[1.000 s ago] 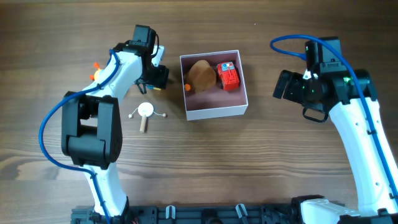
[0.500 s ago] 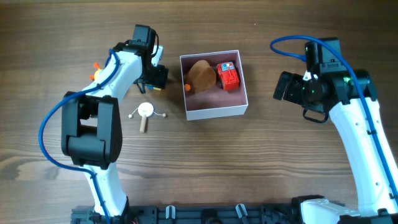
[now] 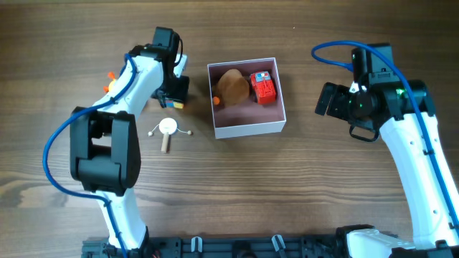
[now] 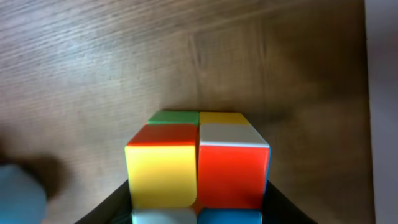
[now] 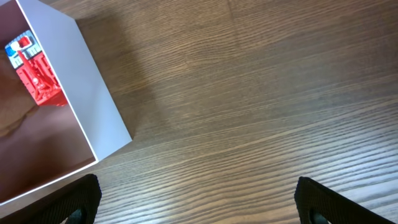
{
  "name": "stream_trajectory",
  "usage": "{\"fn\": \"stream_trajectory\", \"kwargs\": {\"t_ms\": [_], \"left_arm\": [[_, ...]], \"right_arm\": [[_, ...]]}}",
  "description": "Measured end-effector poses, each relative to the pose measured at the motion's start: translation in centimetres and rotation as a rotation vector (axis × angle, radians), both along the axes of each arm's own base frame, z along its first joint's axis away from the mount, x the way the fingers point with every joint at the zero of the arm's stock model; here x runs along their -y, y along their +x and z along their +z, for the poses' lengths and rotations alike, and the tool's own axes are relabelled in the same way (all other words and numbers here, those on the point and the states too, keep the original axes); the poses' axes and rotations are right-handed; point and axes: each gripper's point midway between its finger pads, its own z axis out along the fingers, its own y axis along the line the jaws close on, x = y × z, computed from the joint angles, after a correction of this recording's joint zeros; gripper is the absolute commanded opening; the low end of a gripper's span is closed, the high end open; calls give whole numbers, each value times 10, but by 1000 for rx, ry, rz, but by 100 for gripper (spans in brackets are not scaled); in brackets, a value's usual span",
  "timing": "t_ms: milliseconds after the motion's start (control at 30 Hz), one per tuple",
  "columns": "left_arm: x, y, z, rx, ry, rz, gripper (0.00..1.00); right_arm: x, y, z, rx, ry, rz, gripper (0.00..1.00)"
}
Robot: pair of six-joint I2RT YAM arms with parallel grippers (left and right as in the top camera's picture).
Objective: Pack container
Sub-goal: 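Carry the Rubik's cube into the box and release it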
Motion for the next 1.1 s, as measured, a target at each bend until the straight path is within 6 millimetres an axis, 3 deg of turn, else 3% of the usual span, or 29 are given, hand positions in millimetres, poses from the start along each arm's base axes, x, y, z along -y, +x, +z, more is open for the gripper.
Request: {"fn": "stream_trajectory", "kwargs": {"t_ms": [133,233,300,400,567,667,800,933,1033,1100], "left_arm": [[2,4,48,64,-28,76,9],[12,-2,105,162,-84,138,6],[29,-13,137,206,-150,155,7],[72,-31,159,220,-239,132,10],[152,-63,161,199,-311,34,11],[179,-70,160,211,-331,33,10],[212,-64,147,233,-366,53,9],[246,-63,108,193,-370,81,9],[257,-67,74,140,-334,91,8],[259,-69,63,120,-320,98,9]], "right_arm": [[0,-1,0,-3,0,0,100],[0,-1,0,-4,0,-1,100],[1,-1,0,-2,8,-26,100],[21,-1,-1,0,43,-164,100],[102,-17,-2,-11,56,-448,100],[133,-32,-3,-23,60,-543,100],[146,-38,-4,-26,68,-583,100],[144,-38,-4,-26,77,-575,100],[144,-38,-4,-26,77,-575,100],[144,-38,-4,-26,78,-574,100]]}}
